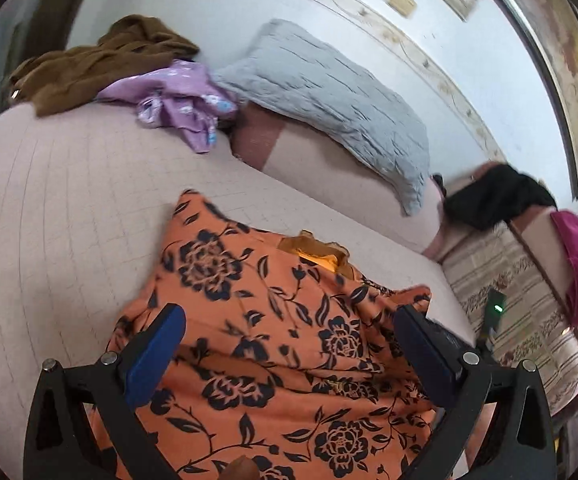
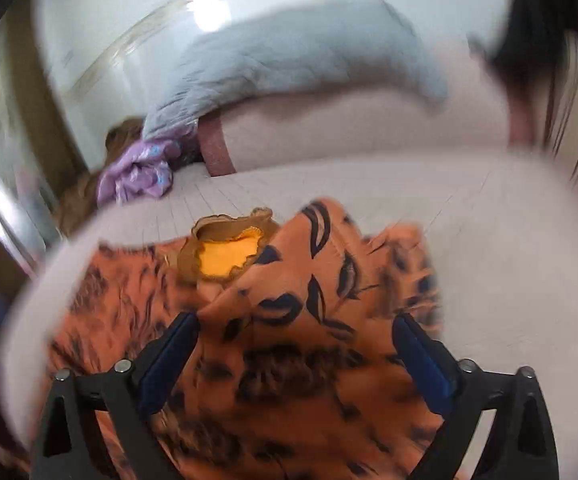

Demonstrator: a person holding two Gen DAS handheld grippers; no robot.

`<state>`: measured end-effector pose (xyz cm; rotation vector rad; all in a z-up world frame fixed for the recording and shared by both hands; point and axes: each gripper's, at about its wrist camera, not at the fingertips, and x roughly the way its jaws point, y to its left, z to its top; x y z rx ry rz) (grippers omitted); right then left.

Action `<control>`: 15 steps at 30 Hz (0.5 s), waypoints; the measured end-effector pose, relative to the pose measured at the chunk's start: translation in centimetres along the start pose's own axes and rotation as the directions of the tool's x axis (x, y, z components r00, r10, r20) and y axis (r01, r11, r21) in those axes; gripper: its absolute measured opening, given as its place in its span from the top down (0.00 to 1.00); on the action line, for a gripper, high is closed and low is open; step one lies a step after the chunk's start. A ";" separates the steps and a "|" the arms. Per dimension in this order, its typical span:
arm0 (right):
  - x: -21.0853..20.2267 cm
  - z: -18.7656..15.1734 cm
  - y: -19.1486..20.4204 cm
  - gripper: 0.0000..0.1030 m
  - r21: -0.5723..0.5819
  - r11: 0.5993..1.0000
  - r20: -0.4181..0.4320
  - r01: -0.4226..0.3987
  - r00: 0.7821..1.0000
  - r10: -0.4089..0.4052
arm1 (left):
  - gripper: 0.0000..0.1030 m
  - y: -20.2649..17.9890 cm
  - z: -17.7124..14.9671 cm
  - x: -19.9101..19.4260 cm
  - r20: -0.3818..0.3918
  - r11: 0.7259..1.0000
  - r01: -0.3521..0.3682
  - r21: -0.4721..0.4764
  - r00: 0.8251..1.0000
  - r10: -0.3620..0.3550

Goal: Fold small clothes

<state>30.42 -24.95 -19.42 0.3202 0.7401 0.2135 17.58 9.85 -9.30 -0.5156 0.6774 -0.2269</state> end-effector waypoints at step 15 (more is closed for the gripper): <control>-2.3 -0.1 3.7 0.47 0.002 0.855 0.033 0.518 0.855 -0.518 | 0.00 2.5 0.0 1.3 -0.080 0.998 -0.070 -0.004 0.994 0.070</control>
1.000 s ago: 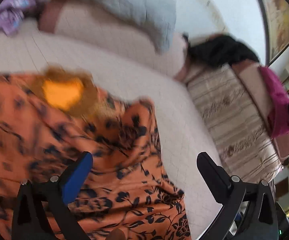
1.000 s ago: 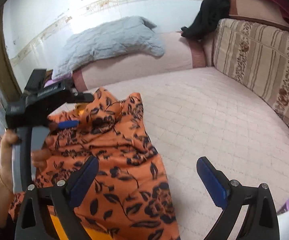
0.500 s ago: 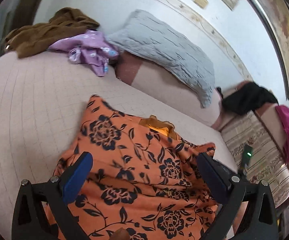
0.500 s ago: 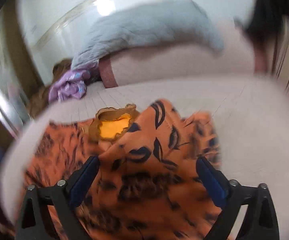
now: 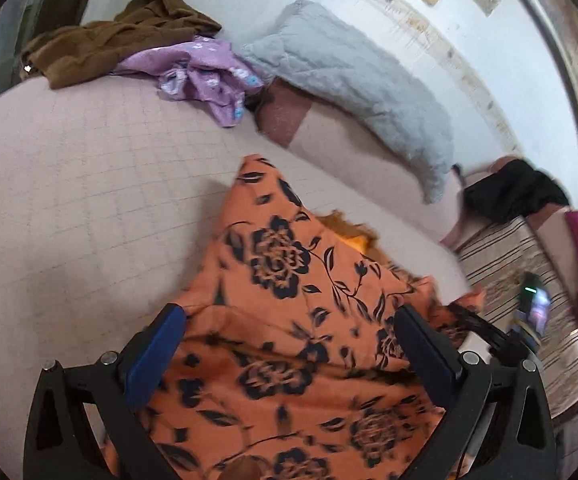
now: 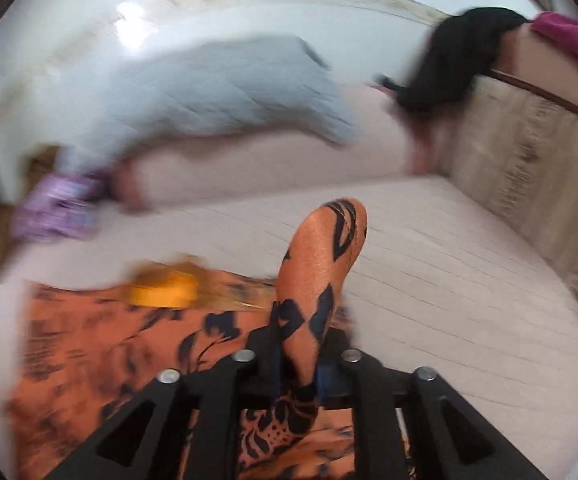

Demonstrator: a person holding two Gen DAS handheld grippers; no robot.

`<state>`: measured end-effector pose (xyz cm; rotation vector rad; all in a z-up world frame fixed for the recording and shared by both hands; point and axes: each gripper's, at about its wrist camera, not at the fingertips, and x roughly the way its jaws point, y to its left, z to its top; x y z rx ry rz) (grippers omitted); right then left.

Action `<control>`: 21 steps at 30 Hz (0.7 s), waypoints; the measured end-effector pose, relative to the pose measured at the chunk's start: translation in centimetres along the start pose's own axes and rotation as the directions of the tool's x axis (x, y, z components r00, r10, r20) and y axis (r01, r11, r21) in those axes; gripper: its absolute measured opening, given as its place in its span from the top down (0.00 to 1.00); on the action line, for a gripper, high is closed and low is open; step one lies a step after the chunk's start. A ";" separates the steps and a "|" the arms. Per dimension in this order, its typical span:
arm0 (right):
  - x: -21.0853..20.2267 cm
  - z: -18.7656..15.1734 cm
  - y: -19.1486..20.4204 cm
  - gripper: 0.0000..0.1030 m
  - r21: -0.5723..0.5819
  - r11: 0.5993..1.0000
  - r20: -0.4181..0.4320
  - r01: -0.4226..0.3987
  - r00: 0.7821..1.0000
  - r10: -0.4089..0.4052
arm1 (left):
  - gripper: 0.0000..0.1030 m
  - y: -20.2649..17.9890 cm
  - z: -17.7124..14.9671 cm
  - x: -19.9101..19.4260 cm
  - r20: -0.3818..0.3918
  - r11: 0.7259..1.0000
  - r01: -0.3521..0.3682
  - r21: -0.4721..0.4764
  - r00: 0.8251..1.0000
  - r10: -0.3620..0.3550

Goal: Fold small clothes

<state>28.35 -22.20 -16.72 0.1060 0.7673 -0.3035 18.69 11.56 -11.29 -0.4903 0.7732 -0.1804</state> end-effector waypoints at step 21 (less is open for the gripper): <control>-14.9 -16.9 -15.1 0.35 0.024 0.832 -0.151 -0.555 0.820 0.551 | 0.00 8.6 -15.5 -10.1 -0.266 0.968 -0.243 -0.055 0.938 0.221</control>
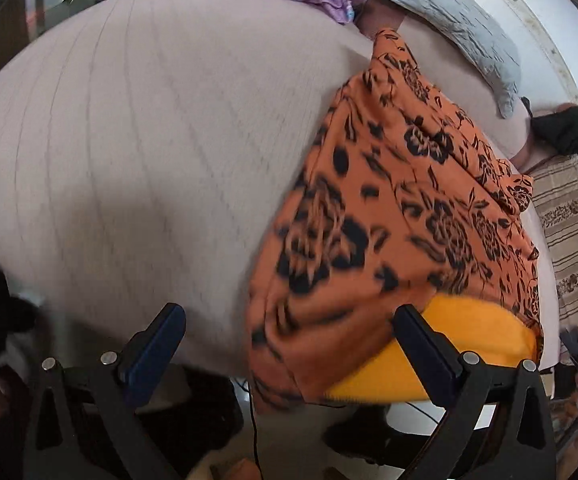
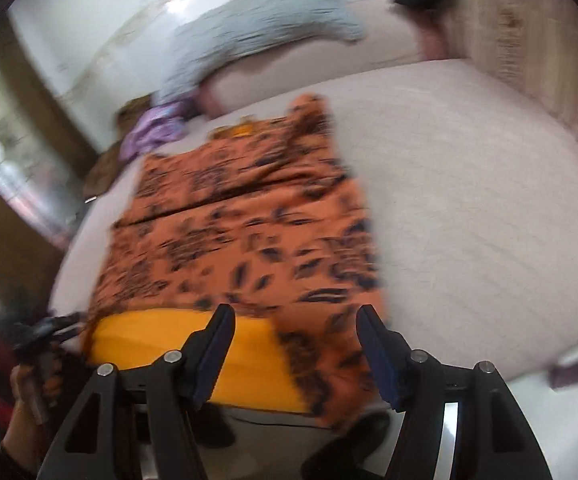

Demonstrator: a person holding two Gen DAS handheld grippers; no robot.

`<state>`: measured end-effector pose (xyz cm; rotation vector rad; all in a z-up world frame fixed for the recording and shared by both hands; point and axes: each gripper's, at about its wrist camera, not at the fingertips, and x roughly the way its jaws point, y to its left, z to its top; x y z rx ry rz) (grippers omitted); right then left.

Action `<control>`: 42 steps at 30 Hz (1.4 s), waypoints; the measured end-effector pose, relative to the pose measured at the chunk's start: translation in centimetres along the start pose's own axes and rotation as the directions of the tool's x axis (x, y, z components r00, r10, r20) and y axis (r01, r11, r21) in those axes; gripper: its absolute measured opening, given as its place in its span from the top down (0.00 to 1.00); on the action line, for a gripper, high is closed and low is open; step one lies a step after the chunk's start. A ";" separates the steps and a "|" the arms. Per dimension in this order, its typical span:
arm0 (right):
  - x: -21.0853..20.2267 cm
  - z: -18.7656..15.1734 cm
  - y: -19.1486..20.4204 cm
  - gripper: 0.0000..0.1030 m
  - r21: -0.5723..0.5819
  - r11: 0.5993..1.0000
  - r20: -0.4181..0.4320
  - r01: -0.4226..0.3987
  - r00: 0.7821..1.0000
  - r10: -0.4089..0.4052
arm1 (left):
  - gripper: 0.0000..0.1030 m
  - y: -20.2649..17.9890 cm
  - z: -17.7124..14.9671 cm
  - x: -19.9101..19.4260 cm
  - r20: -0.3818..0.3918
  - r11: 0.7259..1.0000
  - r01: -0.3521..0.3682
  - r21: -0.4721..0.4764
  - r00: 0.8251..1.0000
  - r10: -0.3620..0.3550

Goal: Fold small clothes
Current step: 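Grasp the yellow-lined hem of the shirt with both grippers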

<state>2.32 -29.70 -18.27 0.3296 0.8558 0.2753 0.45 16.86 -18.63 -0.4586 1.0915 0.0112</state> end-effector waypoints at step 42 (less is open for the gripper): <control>8.4 -8.5 8.8 0.34 -0.203 0.914 -0.494 -0.350 0.843 0.213 | 0.00 -9.5 -6.4 2.1 -0.156 0.914 0.136 0.382 0.984 -0.081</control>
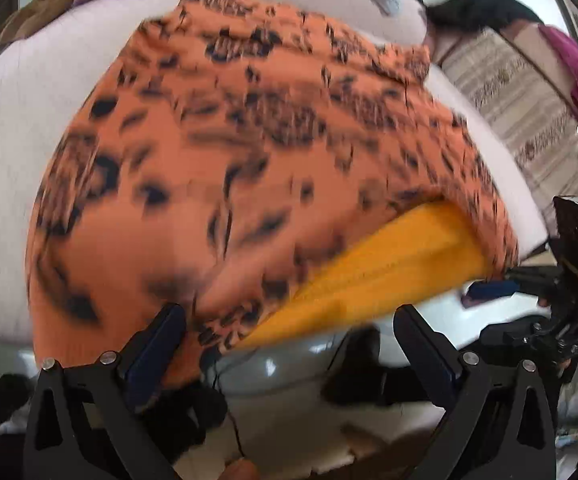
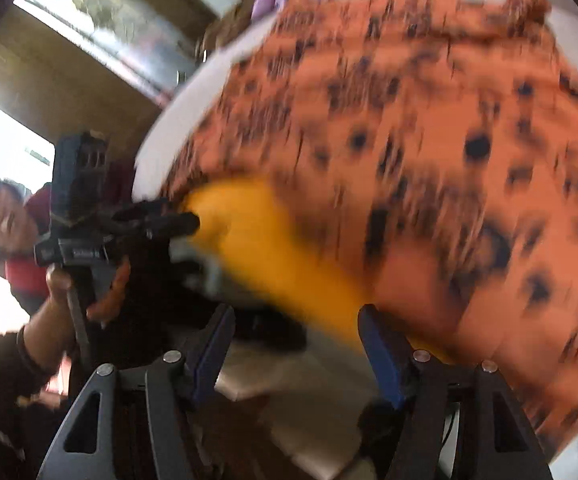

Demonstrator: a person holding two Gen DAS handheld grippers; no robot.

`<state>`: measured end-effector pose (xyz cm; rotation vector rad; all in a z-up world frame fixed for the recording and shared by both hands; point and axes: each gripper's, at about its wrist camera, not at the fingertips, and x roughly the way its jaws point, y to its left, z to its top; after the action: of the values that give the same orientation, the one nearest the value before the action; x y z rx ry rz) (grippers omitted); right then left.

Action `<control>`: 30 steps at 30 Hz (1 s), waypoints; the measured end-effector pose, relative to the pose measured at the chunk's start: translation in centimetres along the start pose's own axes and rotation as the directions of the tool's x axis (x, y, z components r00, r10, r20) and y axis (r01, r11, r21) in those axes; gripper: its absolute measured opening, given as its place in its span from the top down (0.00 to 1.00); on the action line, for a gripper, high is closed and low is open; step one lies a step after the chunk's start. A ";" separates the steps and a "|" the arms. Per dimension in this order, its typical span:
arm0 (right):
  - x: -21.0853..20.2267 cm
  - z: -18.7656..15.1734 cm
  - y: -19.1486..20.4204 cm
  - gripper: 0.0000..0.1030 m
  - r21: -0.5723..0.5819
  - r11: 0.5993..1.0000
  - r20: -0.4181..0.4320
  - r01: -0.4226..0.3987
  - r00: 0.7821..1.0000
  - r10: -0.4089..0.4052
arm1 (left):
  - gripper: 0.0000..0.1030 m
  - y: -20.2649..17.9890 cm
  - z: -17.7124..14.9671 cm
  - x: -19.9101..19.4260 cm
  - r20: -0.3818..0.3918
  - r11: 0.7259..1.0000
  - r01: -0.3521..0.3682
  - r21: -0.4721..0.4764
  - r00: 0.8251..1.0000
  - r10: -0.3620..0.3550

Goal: Fold small clothes
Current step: 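Grasp the yellow-lined hem of the shirt with both grippers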

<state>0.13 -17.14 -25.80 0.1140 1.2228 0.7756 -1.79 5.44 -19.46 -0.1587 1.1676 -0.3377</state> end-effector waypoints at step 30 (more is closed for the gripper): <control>-6.5 -5.5 -9.3 0.93 0.454 0.832 0.204 0.318 0.872 -0.444 | 0.16 12.6 -1.1 -2.5 0.084 0.855 -0.101 -0.508 0.983 0.166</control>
<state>-1.07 -29.62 -27.02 0.3071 1.0496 0.1270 -1.48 18.23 -21.44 -0.5466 1.1141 0.1098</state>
